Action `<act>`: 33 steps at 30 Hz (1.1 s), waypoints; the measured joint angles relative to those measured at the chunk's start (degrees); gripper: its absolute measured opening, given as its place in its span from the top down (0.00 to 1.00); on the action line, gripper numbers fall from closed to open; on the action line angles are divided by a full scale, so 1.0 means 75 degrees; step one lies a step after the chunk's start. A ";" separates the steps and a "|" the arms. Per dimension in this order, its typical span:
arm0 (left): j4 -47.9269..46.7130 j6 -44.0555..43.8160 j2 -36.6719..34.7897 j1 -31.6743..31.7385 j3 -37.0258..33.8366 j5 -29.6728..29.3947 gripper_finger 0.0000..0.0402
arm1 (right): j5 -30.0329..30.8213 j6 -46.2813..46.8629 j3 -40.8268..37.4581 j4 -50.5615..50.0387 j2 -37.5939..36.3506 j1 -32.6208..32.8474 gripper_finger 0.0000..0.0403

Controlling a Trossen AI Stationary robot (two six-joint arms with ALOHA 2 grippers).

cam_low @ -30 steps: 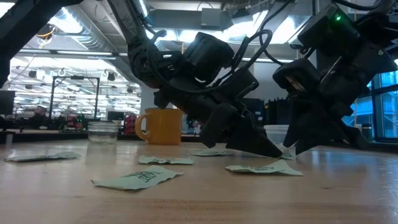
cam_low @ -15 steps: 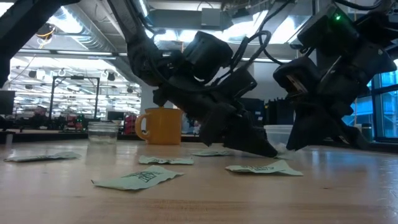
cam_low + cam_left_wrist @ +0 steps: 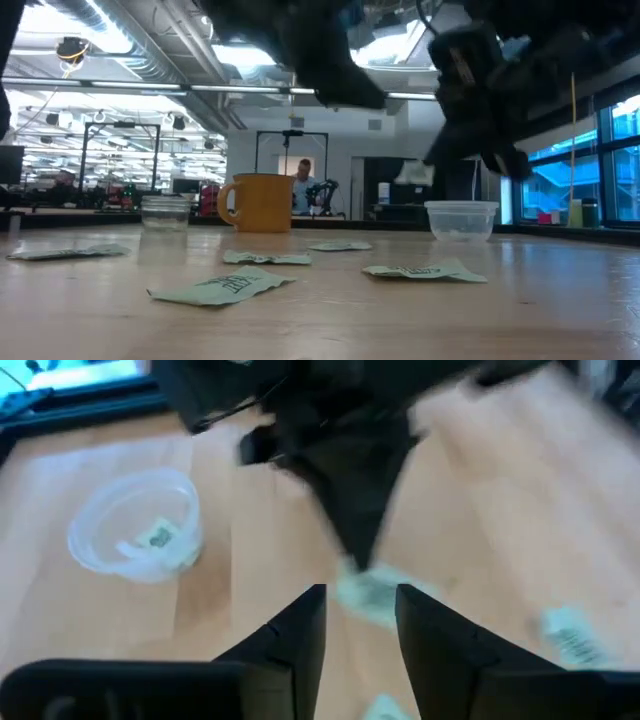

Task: Pick and place Stevia / Truvia into bins
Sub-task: Put the stevia packet into the transparent container

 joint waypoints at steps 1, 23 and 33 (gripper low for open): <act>-0.0179 -0.0232 -0.0161 -0.0003 0.0000 0.0045 0.71 | 0.0135 -0.0313 0.0246 -0.0602 -0.0178 -0.0096 1.00; -0.1595 -0.1630 -0.0677 -0.0317 -0.0003 -0.0229 0.74 | 0.2253 -0.2783 0.2573 -0.6984 -0.0388 -0.2520 1.00; -0.1592 -0.1640 -0.0677 -0.0317 -0.0003 -0.0307 0.74 | 0.2240 -0.3040 0.2302 -0.6214 0.0334 -0.2867 1.00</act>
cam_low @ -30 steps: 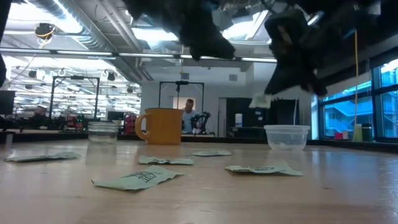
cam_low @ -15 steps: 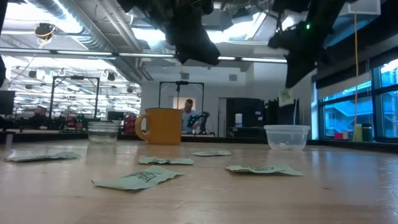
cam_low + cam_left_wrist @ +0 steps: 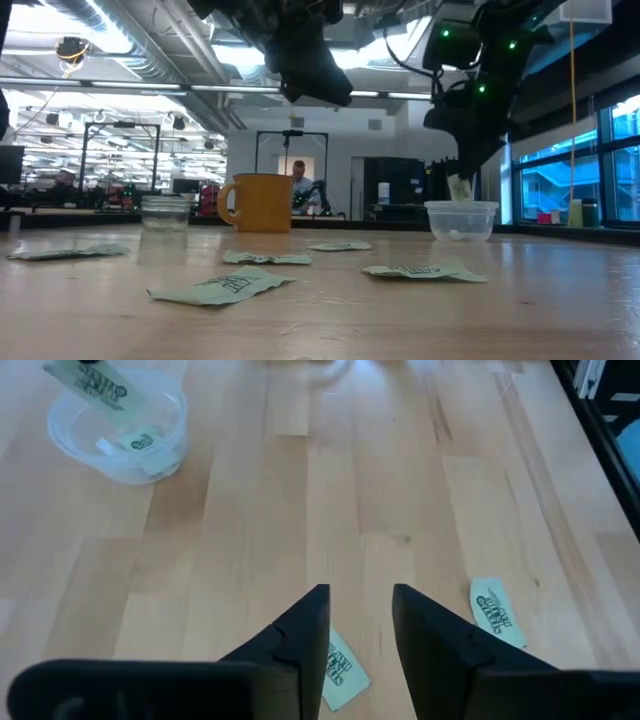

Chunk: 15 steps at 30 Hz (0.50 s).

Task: Pick and place Stevia / Truvia into bins
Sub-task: Put the stevia packet into the transparent container

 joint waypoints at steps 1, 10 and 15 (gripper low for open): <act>0.0002 -0.0001 0.0000 0.0000 0.0000 0.0000 0.74 | -0.0016 0.0000 0.0000 0.0000 0.0076 -0.0018 1.00; 0.0002 -0.0003 0.0000 0.0000 0.0000 -0.0542 0.73 | -0.0206 0.0014 -0.0009 0.0147 0.0647 -0.0037 0.98; -0.0001 -0.0005 0.0000 0.0000 0.0000 -0.0766 0.73 | -0.0202 -0.0133 -0.0009 0.0226 0.0631 -0.0031 0.91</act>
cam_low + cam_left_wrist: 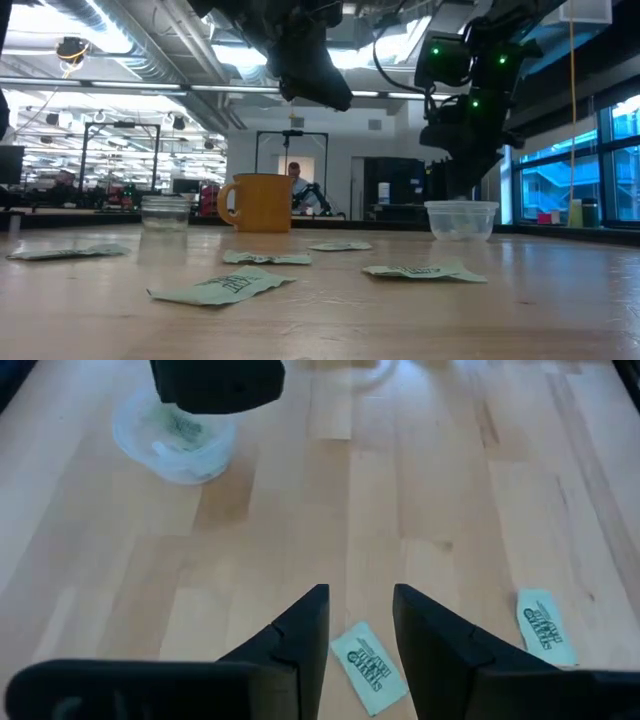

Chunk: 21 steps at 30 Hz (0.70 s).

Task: Pick and place Stevia / Truvia into bins
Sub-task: Put the stevia packet into the transparent container

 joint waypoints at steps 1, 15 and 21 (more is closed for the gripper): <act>0.0000 0.0001 0.0000 0.0000 0.0000 0.0000 0.73 | 0.0002 -0.0058 0.0000 0.0012 -0.0008 0.0000 0.88; -0.1266 0.1102 0.0417 -0.0330 0.0006 -0.0050 0.77 | -0.1211 0.0284 0.0959 -0.0161 -0.0437 0.0472 0.67; -0.1220 0.2037 0.1444 -0.0830 0.0006 -0.0317 0.78 | -0.1338 0.0819 0.1008 0.0511 -0.0642 0.1399 0.67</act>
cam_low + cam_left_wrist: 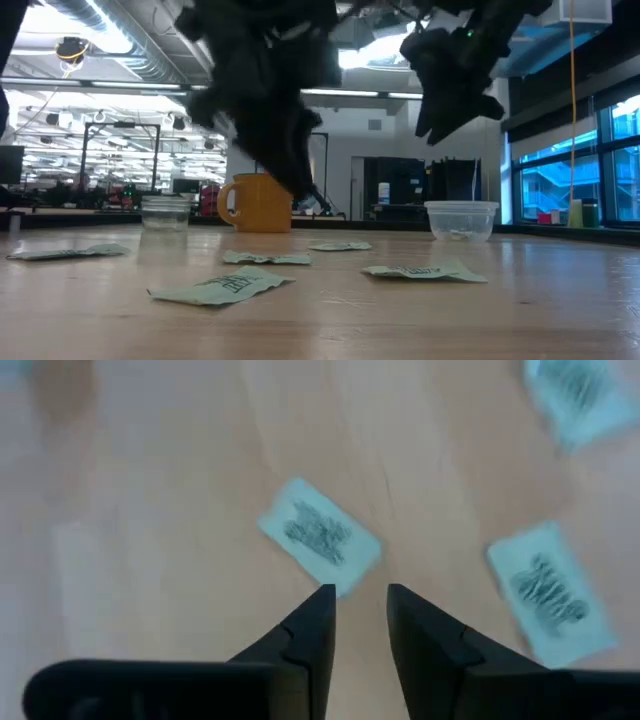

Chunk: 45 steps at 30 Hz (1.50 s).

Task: Pick and place Stevia / Truvia into bins
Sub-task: Put the stevia packet into the transparent container

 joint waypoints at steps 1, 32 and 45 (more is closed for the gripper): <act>0.0085 0.0072 0.0179 -0.0070 0.0000 -0.0115 0.78 | 0.0003 0.0169 0.0000 0.0056 0.0006 0.0140 0.67; 0.1053 -0.1243 0.1135 0.0352 0.0012 0.0143 0.97 | 0.1034 0.2733 -0.0612 0.1103 0.0028 0.2535 0.67; 0.1995 -0.0591 0.1651 0.0064 0.0025 0.0116 0.99 | 0.0724 0.3989 -0.0899 0.0130 0.0016 0.3042 0.67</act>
